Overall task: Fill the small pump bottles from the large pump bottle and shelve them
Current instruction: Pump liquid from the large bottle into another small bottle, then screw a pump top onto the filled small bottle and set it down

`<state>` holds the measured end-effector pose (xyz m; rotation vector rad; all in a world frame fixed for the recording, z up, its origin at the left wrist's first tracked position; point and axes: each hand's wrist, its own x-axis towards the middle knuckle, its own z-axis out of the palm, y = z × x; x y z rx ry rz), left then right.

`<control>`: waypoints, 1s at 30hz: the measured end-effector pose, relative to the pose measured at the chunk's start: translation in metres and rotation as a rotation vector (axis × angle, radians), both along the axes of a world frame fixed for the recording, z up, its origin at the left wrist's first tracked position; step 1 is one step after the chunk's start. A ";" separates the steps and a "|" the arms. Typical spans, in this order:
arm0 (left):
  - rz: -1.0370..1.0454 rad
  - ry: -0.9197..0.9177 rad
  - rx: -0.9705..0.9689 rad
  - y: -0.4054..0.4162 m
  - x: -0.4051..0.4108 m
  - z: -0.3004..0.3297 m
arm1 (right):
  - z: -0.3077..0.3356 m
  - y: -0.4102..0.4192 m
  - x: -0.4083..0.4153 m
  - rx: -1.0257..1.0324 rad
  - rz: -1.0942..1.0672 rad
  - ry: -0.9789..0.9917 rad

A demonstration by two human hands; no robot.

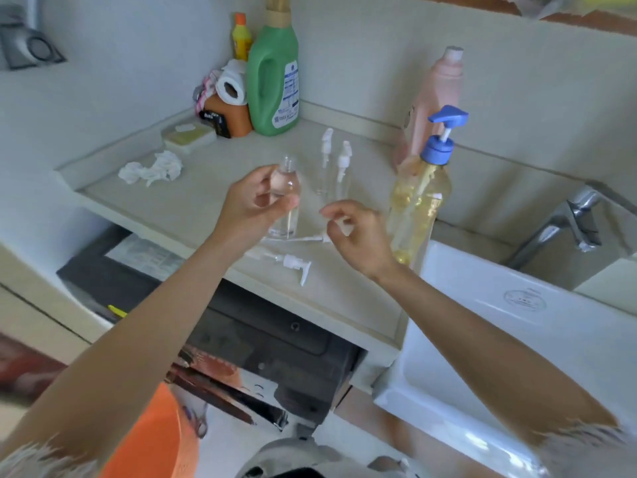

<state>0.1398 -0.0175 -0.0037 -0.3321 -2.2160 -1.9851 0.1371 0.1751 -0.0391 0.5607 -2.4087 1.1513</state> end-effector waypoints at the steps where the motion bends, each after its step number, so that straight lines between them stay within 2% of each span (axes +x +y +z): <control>1: 0.030 -0.011 0.001 -0.009 0.003 -0.004 | -0.011 -0.006 -0.004 0.074 0.014 -0.136; 4: 0.119 -0.047 0.016 -0.037 0.014 -0.012 | -0.038 -0.028 -0.009 0.284 0.094 -0.400; 7: 0.147 -0.077 0.028 -0.051 0.021 -0.020 | -0.053 -0.040 -0.010 0.314 0.106 -0.362; 10: 0.150 -0.103 0.049 -0.057 0.025 -0.028 | -0.057 -0.037 -0.026 0.337 -0.032 -0.321; 13: 0.122 -0.116 0.053 -0.053 0.025 -0.032 | -0.058 -0.023 -0.051 0.619 -0.129 -0.502; 18: 0.063 -0.127 0.057 -0.025 0.019 -0.034 | -0.049 -0.009 -0.043 0.739 -0.007 -0.458; 21: -0.003 -0.135 0.055 -0.008 0.016 -0.037 | -0.016 0.003 -0.025 0.635 -0.054 -0.347; 24: -0.065 -0.130 0.027 0.006 0.012 -0.040 | 0.036 0.023 0.001 0.325 -0.112 -0.101; 26: -0.126 -0.122 -0.004 0.018 0.009 -0.041 | 0.071 0.044 0.019 0.137 -0.152 -0.010; 28: -0.195 -0.127 -0.027 0.033 0.006 -0.043 | 0.096 0.068 0.032 0.059 -0.179 -0.026; 30: -0.244 -0.132 -0.034 0.046 0.005 -0.046 | 0.110 0.085 0.040 0.037 -0.114 -0.093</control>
